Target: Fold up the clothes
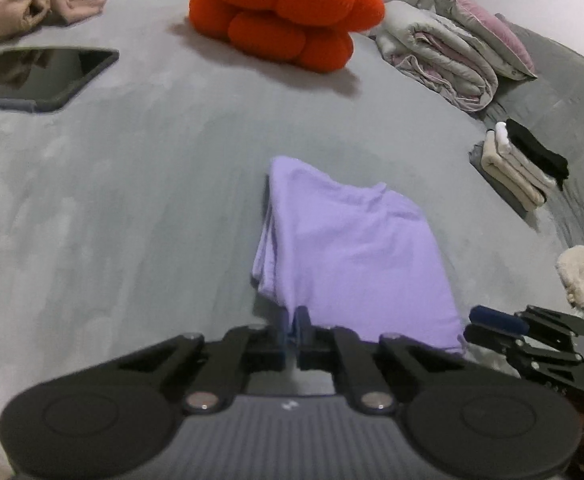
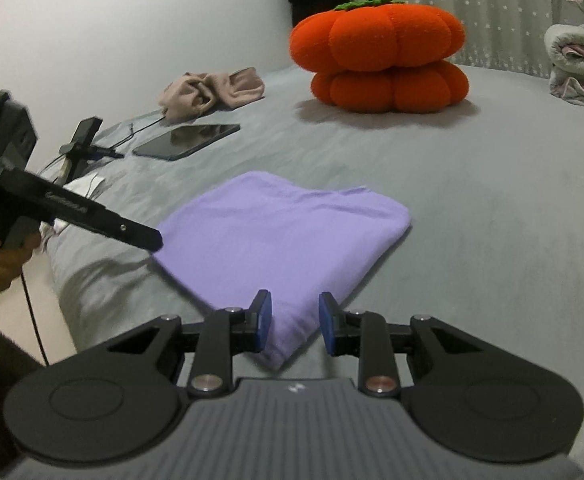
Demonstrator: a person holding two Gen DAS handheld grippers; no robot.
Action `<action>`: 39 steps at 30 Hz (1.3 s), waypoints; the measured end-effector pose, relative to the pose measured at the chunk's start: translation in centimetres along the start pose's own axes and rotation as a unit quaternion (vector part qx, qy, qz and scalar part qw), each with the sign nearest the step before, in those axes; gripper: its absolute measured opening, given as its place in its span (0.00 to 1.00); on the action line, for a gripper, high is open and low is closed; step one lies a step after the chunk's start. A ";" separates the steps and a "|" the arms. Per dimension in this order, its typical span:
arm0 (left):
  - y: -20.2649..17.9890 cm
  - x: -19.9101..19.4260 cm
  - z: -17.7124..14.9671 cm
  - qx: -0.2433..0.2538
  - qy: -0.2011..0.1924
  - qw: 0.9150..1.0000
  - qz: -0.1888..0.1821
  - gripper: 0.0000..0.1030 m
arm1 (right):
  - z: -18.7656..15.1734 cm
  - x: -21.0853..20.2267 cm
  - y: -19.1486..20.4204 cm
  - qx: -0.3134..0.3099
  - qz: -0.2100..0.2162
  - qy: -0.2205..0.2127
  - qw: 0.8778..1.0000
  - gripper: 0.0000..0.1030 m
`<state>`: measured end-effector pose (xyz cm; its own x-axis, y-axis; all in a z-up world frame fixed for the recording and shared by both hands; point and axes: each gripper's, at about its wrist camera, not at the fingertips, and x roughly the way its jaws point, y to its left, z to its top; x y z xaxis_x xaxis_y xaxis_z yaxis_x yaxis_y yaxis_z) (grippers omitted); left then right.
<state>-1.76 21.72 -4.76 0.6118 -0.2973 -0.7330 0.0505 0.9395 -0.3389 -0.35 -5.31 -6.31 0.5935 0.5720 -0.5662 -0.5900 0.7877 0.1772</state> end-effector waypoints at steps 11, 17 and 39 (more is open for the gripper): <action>-0.9 0.6 -0.2 0.055 0.000 0.997 0.053 0.05 | -0.2 -0.3 0.9 -0.020 0.014 0.001 1.000 0.30; -1.5 -1.1 0.8 0.077 -0.063 0.993 0.058 0.23 | 0.4 -0.4 0.3 -0.010 0.015 -0.016 1.000 0.30; -6.3 4.0 1.0 0.218 -0.139 0.965 0.044 0.40 | 2.9 4.4 -0.8 0.016 -0.029 -0.055 0.998 0.30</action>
<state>1.10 14.75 -4.95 0.8145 -0.2124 -0.5399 0.2783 0.9596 0.0424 4.32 -2.73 -6.64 0.6832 0.5459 -0.4849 -0.5364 0.8258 0.1741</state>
